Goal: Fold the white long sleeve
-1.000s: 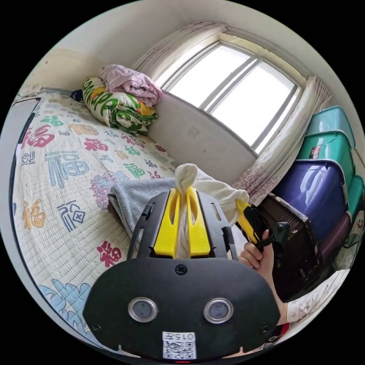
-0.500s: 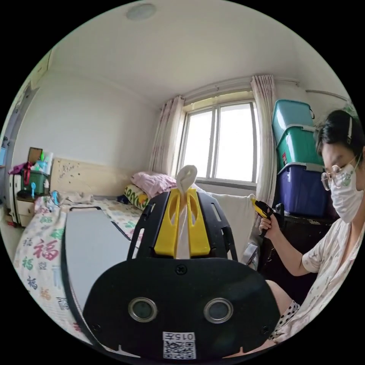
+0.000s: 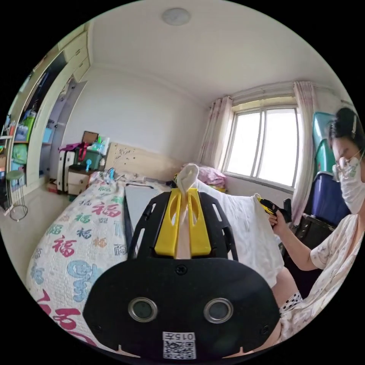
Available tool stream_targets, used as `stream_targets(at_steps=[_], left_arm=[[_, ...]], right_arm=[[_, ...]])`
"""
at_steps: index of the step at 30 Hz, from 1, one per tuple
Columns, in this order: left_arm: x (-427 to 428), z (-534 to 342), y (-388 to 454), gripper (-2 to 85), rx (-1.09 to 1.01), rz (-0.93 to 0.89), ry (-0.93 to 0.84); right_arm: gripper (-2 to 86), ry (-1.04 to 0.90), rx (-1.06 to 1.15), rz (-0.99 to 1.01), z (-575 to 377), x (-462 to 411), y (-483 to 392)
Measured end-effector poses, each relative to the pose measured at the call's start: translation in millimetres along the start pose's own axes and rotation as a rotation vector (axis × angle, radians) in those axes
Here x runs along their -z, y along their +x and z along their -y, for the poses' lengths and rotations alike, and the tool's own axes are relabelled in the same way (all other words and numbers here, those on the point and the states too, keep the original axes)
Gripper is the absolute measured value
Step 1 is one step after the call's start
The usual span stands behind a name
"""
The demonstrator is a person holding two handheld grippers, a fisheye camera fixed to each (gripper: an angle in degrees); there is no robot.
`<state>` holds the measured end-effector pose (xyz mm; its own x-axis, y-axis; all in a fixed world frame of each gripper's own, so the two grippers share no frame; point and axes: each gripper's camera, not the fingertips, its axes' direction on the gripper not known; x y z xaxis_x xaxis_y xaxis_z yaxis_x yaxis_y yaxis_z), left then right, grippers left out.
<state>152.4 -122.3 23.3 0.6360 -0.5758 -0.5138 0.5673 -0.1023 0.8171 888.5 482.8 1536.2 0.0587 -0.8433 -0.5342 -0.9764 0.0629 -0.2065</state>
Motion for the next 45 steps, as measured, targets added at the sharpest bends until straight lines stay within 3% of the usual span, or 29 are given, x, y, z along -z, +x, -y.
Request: stream_targets(at_steps=[2, 5, 10, 17, 23, 32, 34, 41, 45], left_arm=[[-38, -24, -30, 4.1, -0.012, 0.136, -0.049], [-81, -56, -81, 6.8, 0.045, 0.312, -0.215], [-31, -89, -140, 11.3, 0.124, 0.248, -0.303], [41, -161, -211, 12.9, 0.349, 0.053, -0.524], [26, -177, -209, 11.7, 0.385, -0.087, -0.58], [32, -150, -197, 8.5, 0.339, 0.039, -0.607], [33, -145, -197, 2.9, 0.356, 0.038, -0.647], [102, -90, -176, -0.4, 0.324, 0.076, -0.486], [140, -68, -154, -0.6, 0.265, 0.165, -0.487]], right_arm=[[4.8, -0.142, -0.03, -0.106, -7, -91, 45], [4.8, -0.304, -0.111, -0.239, -19, -142, 102], [7.7, -0.453, -0.032, -0.141, -69, -102, 154], [11.9, -0.642, -0.187, -0.131, -153, -68, 255], [10.9, -0.666, -0.213, -0.122, -161, -82, 312], [7.1, -0.71, -0.223, -0.099, -145, -94, 400], [5.9, -0.706, -0.246, -0.09, -144, -95, 421], [0.4, -0.645, -0.241, -0.067, -136, -77, 481], [0.0, -0.661, -0.199, -0.104, -152, -65, 496]])
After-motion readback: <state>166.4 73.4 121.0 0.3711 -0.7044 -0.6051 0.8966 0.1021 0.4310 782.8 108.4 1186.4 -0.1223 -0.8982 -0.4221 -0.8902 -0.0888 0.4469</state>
